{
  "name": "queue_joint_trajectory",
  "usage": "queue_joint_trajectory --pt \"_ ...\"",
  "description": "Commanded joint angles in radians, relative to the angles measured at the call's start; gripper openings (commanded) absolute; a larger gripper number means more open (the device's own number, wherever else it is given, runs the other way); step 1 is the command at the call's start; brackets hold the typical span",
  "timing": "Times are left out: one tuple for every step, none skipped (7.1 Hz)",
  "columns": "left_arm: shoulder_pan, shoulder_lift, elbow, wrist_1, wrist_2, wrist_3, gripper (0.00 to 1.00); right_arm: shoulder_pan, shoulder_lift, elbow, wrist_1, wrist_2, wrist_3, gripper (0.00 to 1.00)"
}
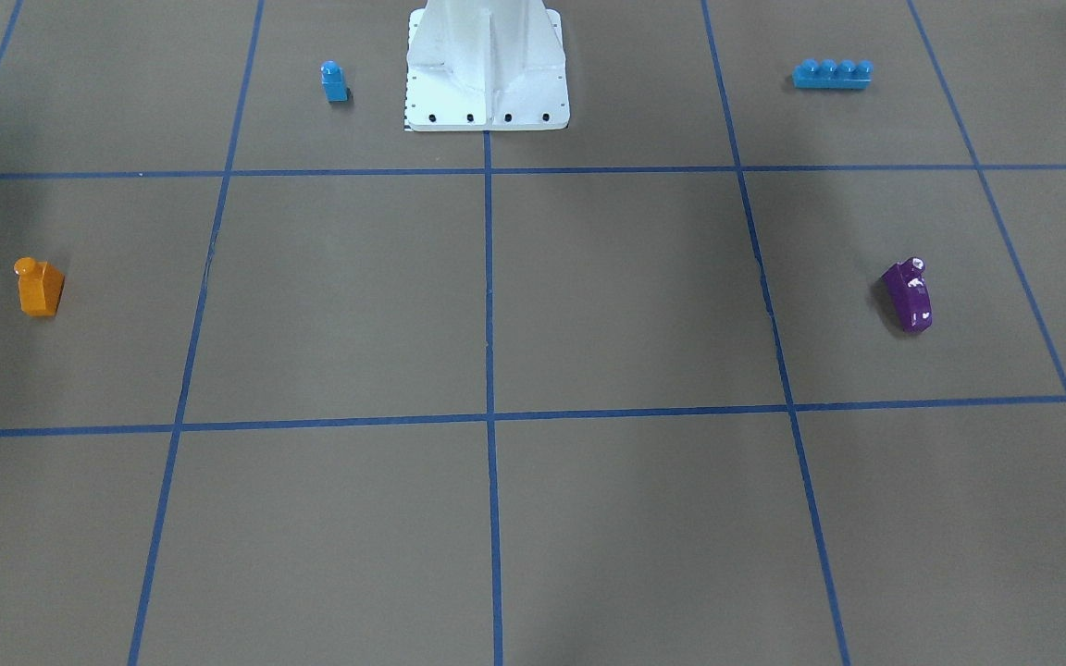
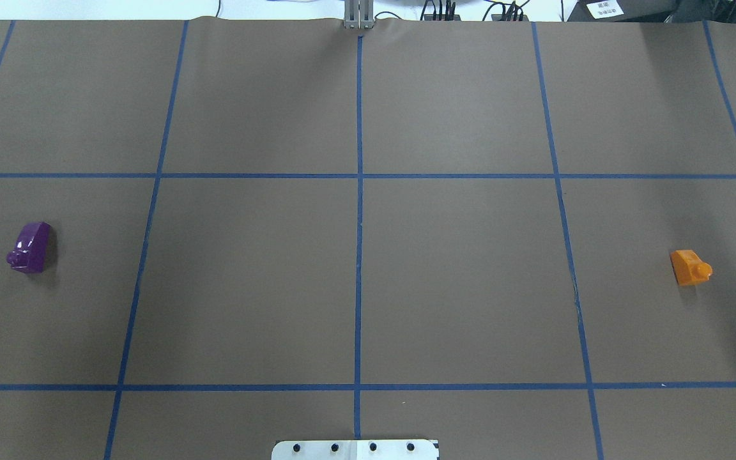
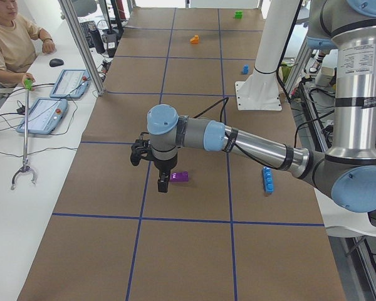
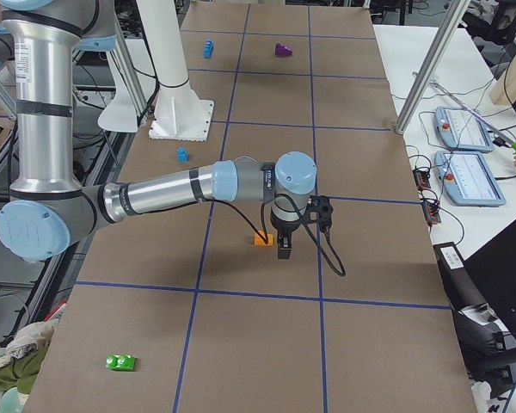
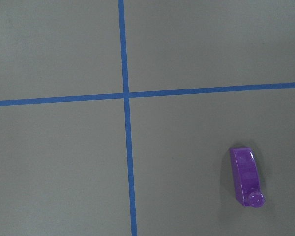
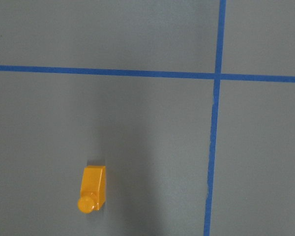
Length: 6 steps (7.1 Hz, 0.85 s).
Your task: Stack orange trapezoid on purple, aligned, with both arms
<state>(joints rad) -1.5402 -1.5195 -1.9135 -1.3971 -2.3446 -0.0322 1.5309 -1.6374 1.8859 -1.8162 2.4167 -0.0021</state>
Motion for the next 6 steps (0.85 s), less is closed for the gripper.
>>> queue_joint_trajectory --pt "0.0 0.016 -0.007 -0.008 0.001 0.011 1.0 0.0 -0.016 0.007 0.0 -0.002 -0.003 1.0" --pt "0.021 0.021 -0.01 -0.04 -0.001 0.012 1.0 0.0 -0.018 0.004 0.002 -0.002 -0.001 1.0" --pt "0.066 0.045 -0.006 -0.039 -0.001 -0.009 1.0 -0.002 -0.01 0.005 0.002 -0.004 -0.009 1.0" --pt "0.16 0.036 -0.002 -0.06 0.001 -0.05 1.0 -0.014 -0.001 -0.001 0.002 -0.002 -0.004 1.0" --pt "0.252 0.032 0.036 -0.122 0.005 -0.137 1.0 -0.026 -0.001 -0.002 0.002 0.002 -0.001 1.0" --pt "0.287 0.03 0.074 -0.237 -0.001 -0.337 1.0 -0.053 0.016 -0.004 0.0 -0.001 0.002 1.0"
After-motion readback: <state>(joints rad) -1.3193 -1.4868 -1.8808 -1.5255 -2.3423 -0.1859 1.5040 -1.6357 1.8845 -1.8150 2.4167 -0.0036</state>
